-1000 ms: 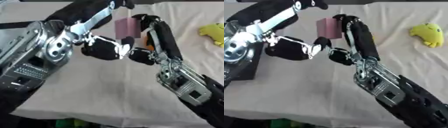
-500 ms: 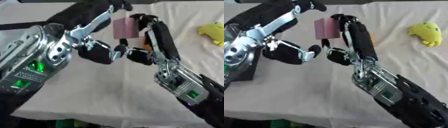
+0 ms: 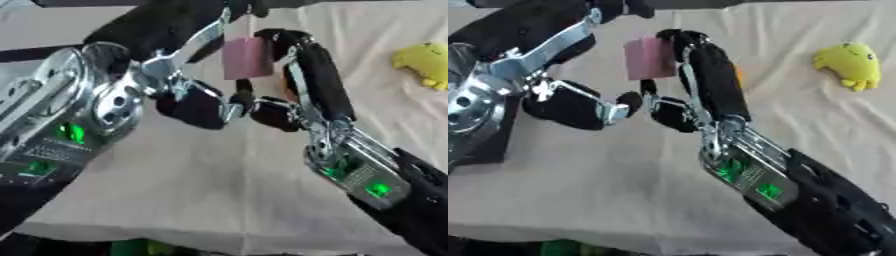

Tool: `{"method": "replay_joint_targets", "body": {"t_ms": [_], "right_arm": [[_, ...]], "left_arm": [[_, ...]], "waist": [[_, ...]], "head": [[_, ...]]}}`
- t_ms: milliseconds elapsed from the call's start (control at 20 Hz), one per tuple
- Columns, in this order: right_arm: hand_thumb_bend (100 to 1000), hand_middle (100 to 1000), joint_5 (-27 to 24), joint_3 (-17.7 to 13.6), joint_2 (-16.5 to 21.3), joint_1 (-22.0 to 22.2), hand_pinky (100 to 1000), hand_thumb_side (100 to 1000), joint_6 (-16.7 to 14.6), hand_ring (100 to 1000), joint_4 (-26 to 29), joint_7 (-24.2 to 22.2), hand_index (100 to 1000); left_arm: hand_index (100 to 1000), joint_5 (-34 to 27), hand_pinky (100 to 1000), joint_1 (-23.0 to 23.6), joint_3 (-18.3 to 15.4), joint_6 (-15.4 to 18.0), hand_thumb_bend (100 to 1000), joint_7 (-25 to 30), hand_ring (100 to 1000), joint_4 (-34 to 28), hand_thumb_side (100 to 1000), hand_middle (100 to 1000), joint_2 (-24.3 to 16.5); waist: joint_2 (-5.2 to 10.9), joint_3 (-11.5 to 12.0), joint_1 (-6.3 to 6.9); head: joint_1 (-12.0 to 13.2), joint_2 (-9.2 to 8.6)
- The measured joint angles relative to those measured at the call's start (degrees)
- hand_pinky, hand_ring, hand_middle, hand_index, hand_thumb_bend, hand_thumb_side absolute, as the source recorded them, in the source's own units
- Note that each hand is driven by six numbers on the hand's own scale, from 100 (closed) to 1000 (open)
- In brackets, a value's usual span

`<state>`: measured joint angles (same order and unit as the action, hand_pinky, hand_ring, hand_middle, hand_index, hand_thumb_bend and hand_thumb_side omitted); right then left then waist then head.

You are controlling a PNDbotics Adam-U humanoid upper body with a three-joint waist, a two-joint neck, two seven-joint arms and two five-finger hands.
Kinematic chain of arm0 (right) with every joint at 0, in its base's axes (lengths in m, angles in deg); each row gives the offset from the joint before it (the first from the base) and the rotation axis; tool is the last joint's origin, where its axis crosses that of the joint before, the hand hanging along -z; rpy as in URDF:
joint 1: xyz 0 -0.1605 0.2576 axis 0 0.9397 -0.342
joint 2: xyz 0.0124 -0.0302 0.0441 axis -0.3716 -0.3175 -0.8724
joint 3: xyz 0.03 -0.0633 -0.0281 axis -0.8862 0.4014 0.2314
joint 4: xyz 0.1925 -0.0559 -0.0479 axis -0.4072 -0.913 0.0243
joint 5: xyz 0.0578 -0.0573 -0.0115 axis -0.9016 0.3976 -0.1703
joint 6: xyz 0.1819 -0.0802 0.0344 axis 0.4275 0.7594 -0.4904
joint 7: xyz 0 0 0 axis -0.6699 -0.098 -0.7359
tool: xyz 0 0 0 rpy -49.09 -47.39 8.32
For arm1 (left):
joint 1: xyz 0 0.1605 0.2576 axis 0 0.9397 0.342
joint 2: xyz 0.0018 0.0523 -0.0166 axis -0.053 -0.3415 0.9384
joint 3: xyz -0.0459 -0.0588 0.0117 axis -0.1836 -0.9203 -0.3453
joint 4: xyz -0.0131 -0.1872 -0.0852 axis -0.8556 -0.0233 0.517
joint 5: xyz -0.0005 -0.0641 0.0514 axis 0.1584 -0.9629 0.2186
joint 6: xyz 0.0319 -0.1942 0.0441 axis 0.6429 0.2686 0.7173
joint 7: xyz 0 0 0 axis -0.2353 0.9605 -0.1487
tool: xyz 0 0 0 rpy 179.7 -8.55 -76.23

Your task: Pick up the objects with one hand, pass them to the other hand, and then place them into the box on the other side of the table.

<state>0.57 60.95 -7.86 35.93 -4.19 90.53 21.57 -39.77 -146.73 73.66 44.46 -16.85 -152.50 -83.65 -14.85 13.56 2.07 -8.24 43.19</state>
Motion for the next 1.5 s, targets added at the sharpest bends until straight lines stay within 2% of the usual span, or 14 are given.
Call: {"method": "replay_joint_targets", "body": {"t_ms": [350, 850, 1100, 1500], "right_arm": [[100, 528, 0.19, 0.35, -0.01, 0.0, 289, 100, -0.27, 613, 0.0, 0.28, 616], [100, 531, 0.76, 0.69, -0.01, 0.0, 291, 100, -1.03, 612, 0.0, 1.14, 618], [100, 531, 1.13, 1.06, -0.03, -0.03, 291, 100, -1.2, 612, 0.0, 1.31, 618], [100, 531, 1.79, 1.4, -0.18, -0.18, 288, 100, -1.33, 610, 0.0, 1.45, 618]], "left_arm": [[891, 2.45, 985, 0.43, -0.3, 0.75, 297, 0.75, 1000, 0.0, 230, 865, -0.03], [880, 7.54, 995, 0.71, -0.99, 3.37, 363, 3.37, 1000, 0.81, 254, 865, -0.07], [880, 9.21, 997, 0.34, -0.31, 4.38, 358, 4.38, 1000, 1.83, 294, 865, -0.04], [881, 10.27, 998, -0.31, 0.22, 4.77, 364, 4.78, 1000, 3.29, 284, 865, 0.57]], "waist": [[0.0, 0.15, -0.05], [0.0, 0.18, 0.07], [0.0, 0.18, 0.14], [0.0, 0.18, 0.16]], "head": [[0.03, 0.0], [0.04, 0.0], [0.04, 0.0], [0.07, 0.0]]}}
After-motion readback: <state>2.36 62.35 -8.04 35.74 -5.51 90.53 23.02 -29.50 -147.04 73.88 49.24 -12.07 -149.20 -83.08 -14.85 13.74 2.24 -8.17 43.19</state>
